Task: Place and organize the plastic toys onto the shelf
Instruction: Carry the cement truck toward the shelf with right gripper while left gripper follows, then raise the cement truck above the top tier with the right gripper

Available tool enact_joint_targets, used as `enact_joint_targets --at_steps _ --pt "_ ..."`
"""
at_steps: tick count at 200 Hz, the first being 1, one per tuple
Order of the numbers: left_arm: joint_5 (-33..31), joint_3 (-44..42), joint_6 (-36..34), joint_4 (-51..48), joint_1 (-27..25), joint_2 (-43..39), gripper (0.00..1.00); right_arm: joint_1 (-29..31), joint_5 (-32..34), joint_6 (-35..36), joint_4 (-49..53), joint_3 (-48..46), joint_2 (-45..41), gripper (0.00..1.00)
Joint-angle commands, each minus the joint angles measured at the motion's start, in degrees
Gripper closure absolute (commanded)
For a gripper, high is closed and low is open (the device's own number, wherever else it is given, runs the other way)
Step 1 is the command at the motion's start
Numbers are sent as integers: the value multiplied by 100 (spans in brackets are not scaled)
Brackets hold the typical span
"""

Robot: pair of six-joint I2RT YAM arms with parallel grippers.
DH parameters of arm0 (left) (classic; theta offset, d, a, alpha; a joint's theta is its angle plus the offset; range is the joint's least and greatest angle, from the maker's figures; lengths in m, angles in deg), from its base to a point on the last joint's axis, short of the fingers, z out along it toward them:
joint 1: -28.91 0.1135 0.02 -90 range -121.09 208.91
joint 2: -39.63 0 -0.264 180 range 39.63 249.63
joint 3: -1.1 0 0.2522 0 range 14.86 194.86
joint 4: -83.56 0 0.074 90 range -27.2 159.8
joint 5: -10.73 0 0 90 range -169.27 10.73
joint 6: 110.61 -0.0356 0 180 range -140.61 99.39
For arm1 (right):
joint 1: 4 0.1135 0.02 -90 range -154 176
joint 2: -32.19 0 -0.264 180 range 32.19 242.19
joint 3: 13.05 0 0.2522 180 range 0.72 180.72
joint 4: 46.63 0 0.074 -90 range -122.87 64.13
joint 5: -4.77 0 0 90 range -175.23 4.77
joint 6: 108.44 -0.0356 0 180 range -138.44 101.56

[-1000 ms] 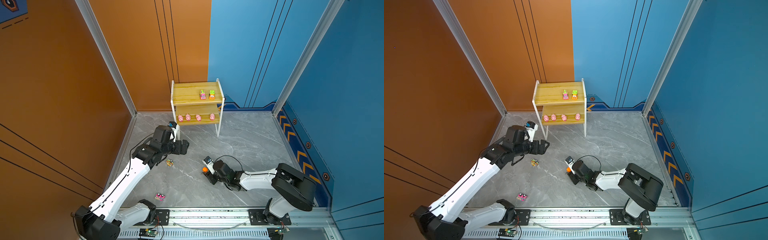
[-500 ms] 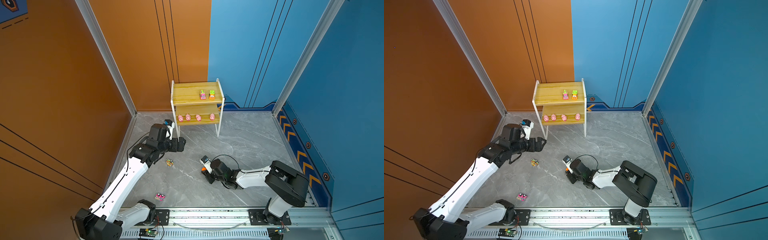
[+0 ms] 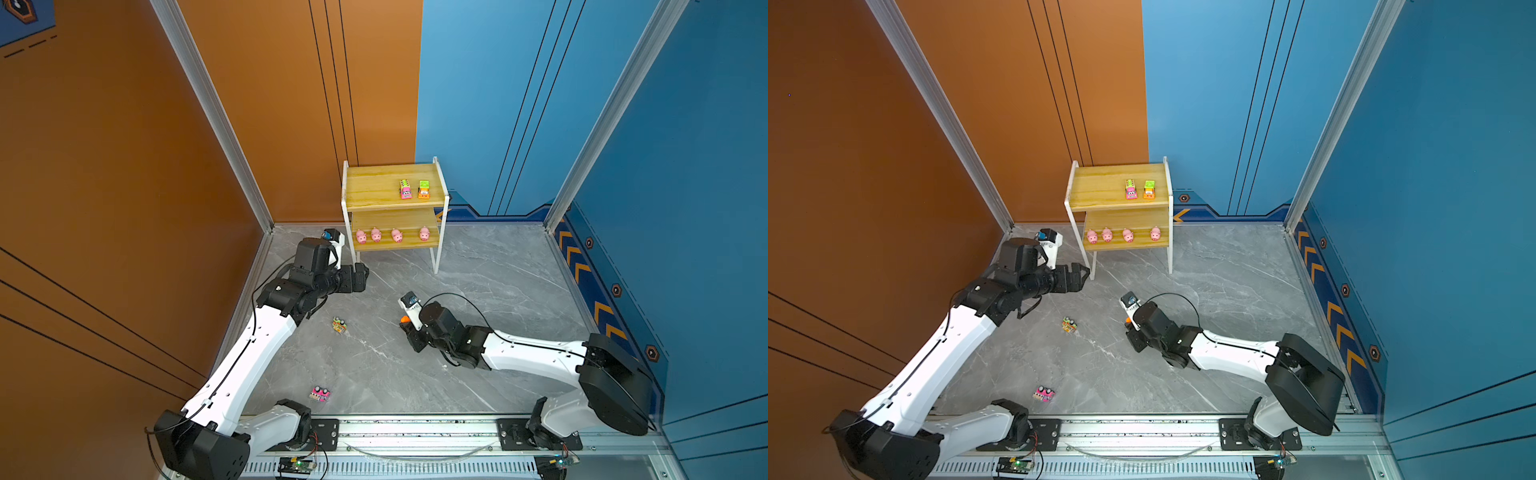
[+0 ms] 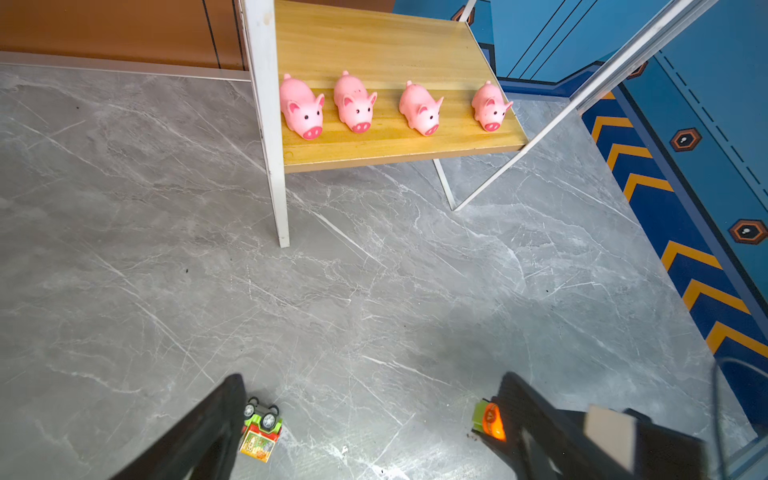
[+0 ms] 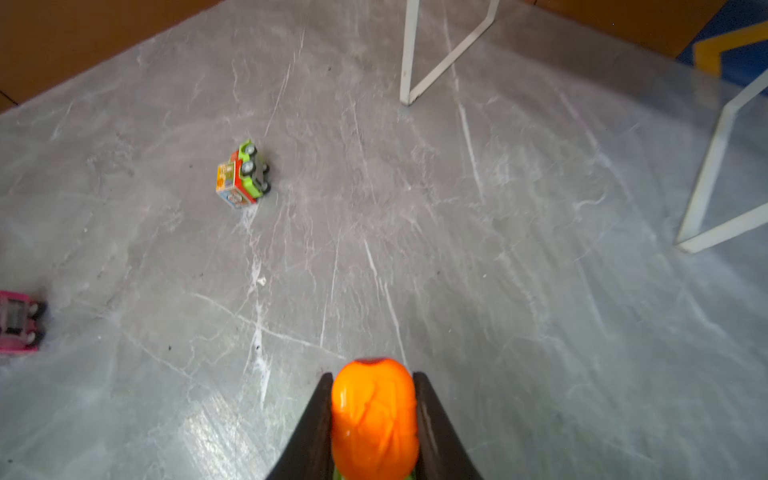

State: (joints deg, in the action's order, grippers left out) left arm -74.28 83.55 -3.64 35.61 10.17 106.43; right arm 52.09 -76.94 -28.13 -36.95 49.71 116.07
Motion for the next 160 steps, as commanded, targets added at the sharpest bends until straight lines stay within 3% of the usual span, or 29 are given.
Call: enact_joint_targets --at_steps 1,44,107,140,160 --pt "-141 337 76 -8 41 58 4 10 750 -182 1503 1125 -322 85" --pt "-185 524 -154 180 42 19 4 -117 1557 -126 3473 4124 477 85" --pt "160 -293 -515 743 204 -564 5 -353 2510 117 4549 8298 2759 84" --pt "456 -457 -428 899 310 -571 5 -496 2634 250 4587 9684 3778 82" --pt "628 -505 -320 973 348 -513 5 -588 2721 318 4356 9953 4036 82"
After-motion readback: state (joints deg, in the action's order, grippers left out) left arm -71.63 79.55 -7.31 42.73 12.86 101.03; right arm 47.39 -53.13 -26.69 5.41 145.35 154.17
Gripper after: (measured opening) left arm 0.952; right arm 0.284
